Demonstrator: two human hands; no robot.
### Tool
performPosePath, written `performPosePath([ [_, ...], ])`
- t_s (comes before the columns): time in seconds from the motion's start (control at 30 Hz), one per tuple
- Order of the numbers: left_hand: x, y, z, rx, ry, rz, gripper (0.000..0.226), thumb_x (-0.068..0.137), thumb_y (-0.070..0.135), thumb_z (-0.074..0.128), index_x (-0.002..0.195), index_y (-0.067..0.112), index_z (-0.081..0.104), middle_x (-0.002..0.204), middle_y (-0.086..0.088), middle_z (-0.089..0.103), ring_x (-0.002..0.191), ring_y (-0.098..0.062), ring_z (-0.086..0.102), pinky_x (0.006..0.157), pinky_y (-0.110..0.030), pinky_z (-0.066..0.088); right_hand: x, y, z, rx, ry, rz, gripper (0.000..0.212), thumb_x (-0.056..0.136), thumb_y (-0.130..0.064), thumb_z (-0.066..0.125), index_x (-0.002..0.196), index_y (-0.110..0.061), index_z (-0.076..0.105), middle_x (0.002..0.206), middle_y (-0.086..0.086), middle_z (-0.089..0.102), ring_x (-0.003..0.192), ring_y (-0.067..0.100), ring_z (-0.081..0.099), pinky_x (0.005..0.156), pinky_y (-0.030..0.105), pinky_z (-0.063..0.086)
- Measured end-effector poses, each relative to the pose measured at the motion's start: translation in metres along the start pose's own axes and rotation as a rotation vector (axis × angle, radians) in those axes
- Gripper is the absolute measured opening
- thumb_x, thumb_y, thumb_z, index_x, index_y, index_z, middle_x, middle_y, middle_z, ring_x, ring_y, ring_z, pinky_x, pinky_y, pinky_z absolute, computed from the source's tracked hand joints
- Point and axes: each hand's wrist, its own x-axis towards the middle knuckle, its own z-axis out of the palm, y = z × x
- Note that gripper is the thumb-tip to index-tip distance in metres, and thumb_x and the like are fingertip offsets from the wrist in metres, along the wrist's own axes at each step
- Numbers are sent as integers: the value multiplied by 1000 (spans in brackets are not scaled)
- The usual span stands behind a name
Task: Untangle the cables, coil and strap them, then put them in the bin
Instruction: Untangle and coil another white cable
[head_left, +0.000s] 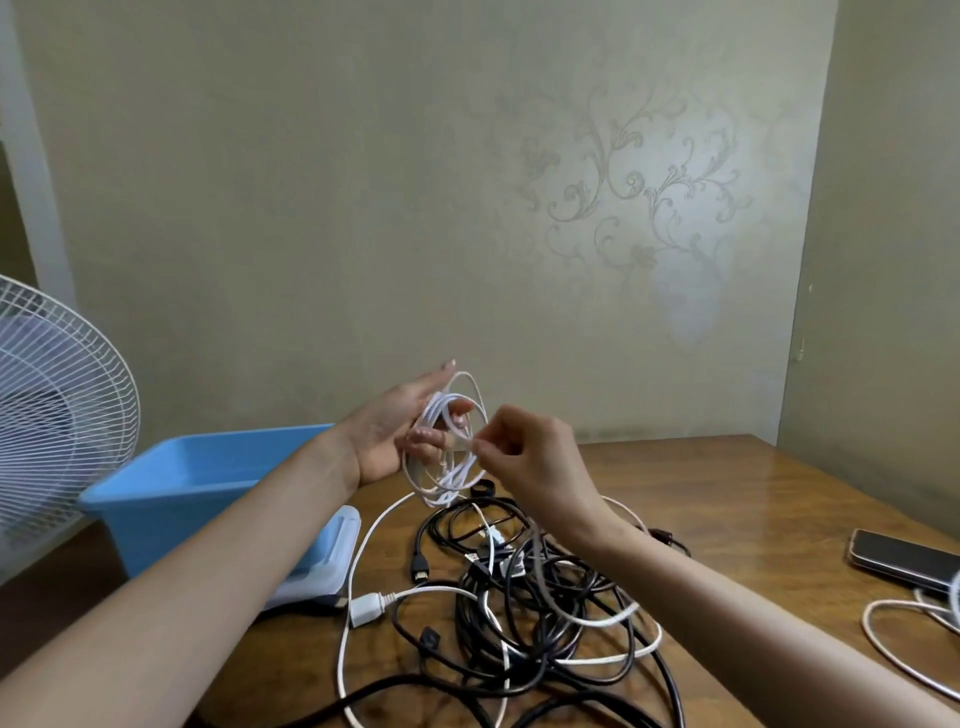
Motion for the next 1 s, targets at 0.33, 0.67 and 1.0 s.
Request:
performPosePath([
  [0.33, -14, 3, 8, 157, -209, -58, 47, 79, 49, 48, 44, 22, 35, 31, 9, 22, 32, -4, 24, 33, -14, 19, 24, 20, -14, 347, -219, 101, 86, 63, -28, 75, 141, -29, 38, 138, -3, 49, 125, 9, 47, 93, 17, 39],
  [0.67, -9, -1, -12, -272, -81, 251, 35, 72, 24, 73, 46, 21, 49, 43, 7, 35, 59, -9, 37, 52, -20, 49, 20, 46, -14, 910, -389, 229, 19, 81, -15, 57, 94, -3, 65, 94, 8, 72, 87, 17, 67, 74, 22, 52],
  [1.0, -4, -41, -23, -546, -550, 169, 33, 98, 29, 48, 75, 6, 55, 63, -3, 45, 66, -16, 51, 89, -35, 49, 19, 49, -15, 860, -320, 266, 26, 88, -29, 60, 95, -5, 62, 56, -2, 54, 55, 11, 54, 60, 22, 50],
])
